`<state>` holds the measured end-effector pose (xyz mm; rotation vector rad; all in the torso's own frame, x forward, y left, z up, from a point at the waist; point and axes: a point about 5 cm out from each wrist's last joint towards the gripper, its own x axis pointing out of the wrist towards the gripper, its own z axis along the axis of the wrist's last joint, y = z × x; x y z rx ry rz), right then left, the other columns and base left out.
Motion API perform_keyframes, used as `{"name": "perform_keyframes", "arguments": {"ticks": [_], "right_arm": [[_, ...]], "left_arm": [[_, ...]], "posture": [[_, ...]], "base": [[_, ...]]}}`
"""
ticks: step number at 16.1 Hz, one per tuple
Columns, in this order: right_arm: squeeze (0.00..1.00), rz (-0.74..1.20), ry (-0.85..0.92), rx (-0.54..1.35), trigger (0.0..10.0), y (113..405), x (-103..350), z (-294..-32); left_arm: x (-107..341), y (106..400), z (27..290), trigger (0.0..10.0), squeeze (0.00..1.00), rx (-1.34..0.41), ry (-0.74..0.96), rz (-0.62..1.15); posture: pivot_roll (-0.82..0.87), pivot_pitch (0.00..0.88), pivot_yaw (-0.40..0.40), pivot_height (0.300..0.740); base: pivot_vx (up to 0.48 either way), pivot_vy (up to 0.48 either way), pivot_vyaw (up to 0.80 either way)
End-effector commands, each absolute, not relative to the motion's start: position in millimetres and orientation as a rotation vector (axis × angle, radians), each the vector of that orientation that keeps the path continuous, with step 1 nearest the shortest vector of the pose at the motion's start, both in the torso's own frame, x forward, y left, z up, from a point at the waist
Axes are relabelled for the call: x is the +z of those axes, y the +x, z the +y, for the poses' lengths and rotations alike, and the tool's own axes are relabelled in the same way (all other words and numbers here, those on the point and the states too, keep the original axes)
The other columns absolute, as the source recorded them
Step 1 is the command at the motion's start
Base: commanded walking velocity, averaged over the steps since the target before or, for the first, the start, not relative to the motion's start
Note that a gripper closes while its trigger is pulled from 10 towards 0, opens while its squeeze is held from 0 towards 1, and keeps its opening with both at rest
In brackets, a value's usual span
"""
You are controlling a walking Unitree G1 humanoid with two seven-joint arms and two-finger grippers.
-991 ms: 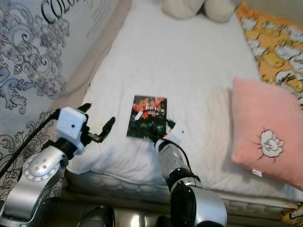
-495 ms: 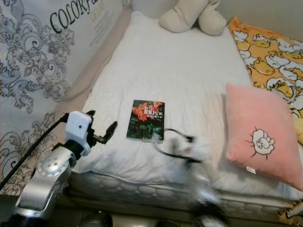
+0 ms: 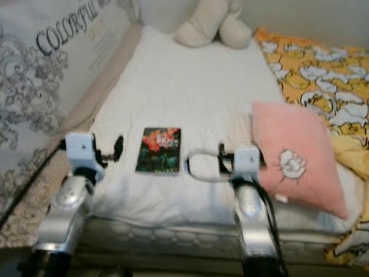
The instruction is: Clean up the room
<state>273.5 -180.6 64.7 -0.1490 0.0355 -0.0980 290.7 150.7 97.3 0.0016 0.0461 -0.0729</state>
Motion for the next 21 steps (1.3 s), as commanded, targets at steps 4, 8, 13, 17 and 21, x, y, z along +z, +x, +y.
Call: {"name": "perform_keyframes", "arguments": {"ticks": [4, 8, 13, 17, 21], "right_arm": [[1.00, -0.012, -0.165, -0.080, 10.0, 273, 74, -185], [1.00, -0.021, -0.171, -0.067, 10.0, 275, 78, -179], [1.00, -0.045, -0.205, -0.122, 10.0, 275, 85, -189], [1.00, -0.058, -0.222, -0.189, 10.0, 276, 91, -202], [0.00, -0.013, -0.204, -0.179, 10.0, 280, 88, -200]], "left_arm": [[98, 297, 143, 10.0, 0.00, -0.093, 0.038, 0.016], [99, 298, 140, 10.0, 0.00, -0.129, 0.059, -0.008], [110, 301, 135, 10.0, 0.00, -0.173, 0.104, -0.078], [112, 304, 131, 10.0, 0.00, -0.203, 0.167, -0.098], [112, 315, 128, 10.0, 1.00, -0.269, 0.170, -0.066]], "posture": [[0.02, 0.000, -0.028, 0.740], [0.02, 0.000, -0.019, 0.740], [0.01, 0.000, -0.017, 0.740], [0.00, 0.000, -0.006, 0.740], [-0.02, 0.000, 0.007, 0.740]], "base": [[0.249, -0.407, 0.00], [0.246, -0.410, 0.00], [0.193, -0.413, 0.00], [0.241, -0.412, 0.00], [0.224, -0.191, 0.00]]}}
